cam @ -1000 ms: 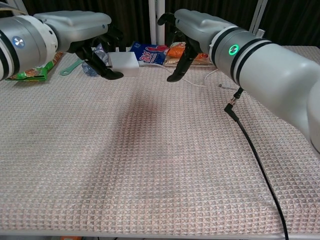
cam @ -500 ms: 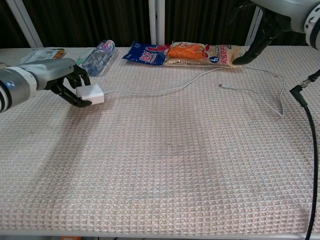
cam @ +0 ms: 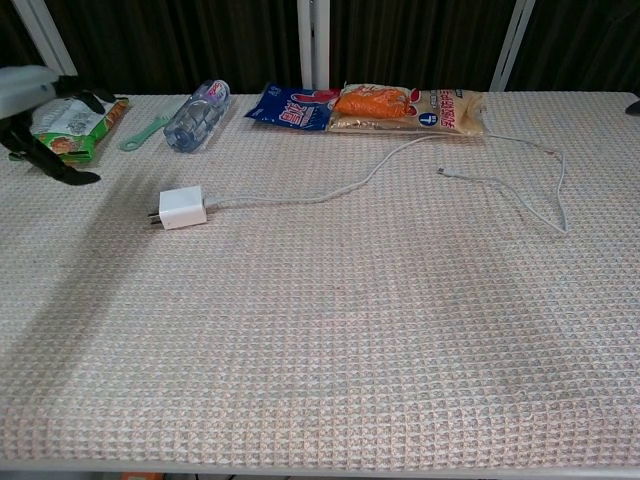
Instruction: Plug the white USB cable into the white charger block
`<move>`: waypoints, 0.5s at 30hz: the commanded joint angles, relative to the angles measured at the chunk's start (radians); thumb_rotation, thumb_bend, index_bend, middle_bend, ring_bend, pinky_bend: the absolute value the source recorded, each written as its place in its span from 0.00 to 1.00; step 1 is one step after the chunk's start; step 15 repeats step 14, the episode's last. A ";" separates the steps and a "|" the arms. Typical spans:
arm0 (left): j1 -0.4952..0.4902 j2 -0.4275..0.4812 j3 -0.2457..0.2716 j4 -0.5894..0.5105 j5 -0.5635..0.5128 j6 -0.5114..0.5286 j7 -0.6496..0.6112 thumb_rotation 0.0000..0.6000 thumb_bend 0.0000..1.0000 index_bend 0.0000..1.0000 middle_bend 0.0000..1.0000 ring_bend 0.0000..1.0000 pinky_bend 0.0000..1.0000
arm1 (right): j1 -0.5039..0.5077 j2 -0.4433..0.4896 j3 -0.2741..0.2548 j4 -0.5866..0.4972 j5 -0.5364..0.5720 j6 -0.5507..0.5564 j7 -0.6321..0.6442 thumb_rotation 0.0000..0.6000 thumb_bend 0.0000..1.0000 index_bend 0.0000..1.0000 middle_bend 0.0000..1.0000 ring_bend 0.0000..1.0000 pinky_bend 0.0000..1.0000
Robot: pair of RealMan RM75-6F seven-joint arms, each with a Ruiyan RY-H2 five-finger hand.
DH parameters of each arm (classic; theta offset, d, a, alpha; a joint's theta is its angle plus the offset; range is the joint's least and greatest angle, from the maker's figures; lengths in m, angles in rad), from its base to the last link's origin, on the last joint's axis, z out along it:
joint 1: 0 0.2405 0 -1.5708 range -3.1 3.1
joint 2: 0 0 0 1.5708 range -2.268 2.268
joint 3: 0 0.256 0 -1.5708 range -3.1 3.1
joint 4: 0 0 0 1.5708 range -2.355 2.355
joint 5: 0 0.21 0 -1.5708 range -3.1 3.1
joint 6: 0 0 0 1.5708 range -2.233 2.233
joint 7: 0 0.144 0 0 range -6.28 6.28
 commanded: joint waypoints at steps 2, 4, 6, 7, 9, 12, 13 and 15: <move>0.168 0.165 0.080 0.009 0.211 0.158 -0.208 1.00 0.18 0.18 0.18 0.00 0.01 | -0.125 0.108 -0.082 0.043 -0.161 0.074 0.208 1.00 0.12 0.11 0.23 0.10 0.00; 0.218 0.213 0.116 0.028 0.275 0.184 -0.289 1.00 0.18 0.19 0.18 0.00 0.00 | -0.169 0.130 -0.103 0.082 -0.213 0.116 0.283 1.00 0.16 0.12 0.23 0.10 0.00; 0.277 0.258 0.153 0.057 0.326 0.216 -0.372 1.00 0.18 0.21 0.18 0.00 0.00 | -0.217 0.143 -0.120 0.133 -0.257 0.166 0.361 1.00 0.17 0.13 0.23 0.10 0.00; 0.302 0.270 0.163 0.064 0.334 0.234 -0.389 1.00 0.18 0.22 0.18 0.00 0.00 | -0.237 0.146 -0.125 0.152 -0.267 0.186 0.390 1.00 0.17 0.13 0.23 0.10 0.00; 0.355 0.292 0.186 0.078 0.370 0.278 -0.431 1.00 0.18 0.23 0.19 0.00 0.00 | -0.279 0.146 -0.131 0.193 -0.285 0.230 0.444 1.00 0.17 0.13 0.23 0.10 0.00; 0.429 0.309 0.206 0.089 0.410 0.348 -0.494 1.00 0.18 0.23 0.19 0.00 0.00 | -0.326 0.139 -0.140 0.239 -0.307 0.270 0.492 1.00 0.18 0.13 0.23 0.10 0.00; 0.448 0.309 0.209 0.092 0.418 0.365 -0.503 1.00 0.18 0.23 0.19 0.00 0.00 | -0.336 0.137 -0.142 0.249 -0.311 0.275 0.501 1.00 0.19 0.13 0.23 0.10 0.00; 0.468 0.308 0.214 0.094 0.428 0.379 -0.506 1.00 0.18 0.23 0.19 0.00 0.00 | -0.347 0.134 -0.144 0.260 -0.314 0.277 0.510 1.00 0.20 0.13 0.23 0.10 0.00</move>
